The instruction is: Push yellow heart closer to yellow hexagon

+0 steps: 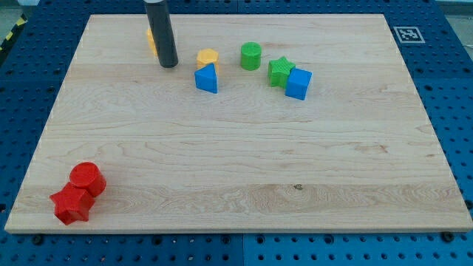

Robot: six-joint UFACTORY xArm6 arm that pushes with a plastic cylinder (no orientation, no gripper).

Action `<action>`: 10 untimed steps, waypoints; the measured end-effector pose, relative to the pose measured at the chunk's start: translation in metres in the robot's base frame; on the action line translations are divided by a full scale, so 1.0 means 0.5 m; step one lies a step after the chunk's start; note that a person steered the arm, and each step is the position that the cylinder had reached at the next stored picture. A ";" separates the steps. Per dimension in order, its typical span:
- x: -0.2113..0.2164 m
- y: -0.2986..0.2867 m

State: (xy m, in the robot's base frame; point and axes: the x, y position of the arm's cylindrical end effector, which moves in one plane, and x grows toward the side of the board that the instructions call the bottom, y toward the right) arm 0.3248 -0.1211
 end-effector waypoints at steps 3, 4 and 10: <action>0.000 0.093; 0.000 0.007; -0.109 -0.034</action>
State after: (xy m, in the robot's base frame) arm 0.2705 -0.1379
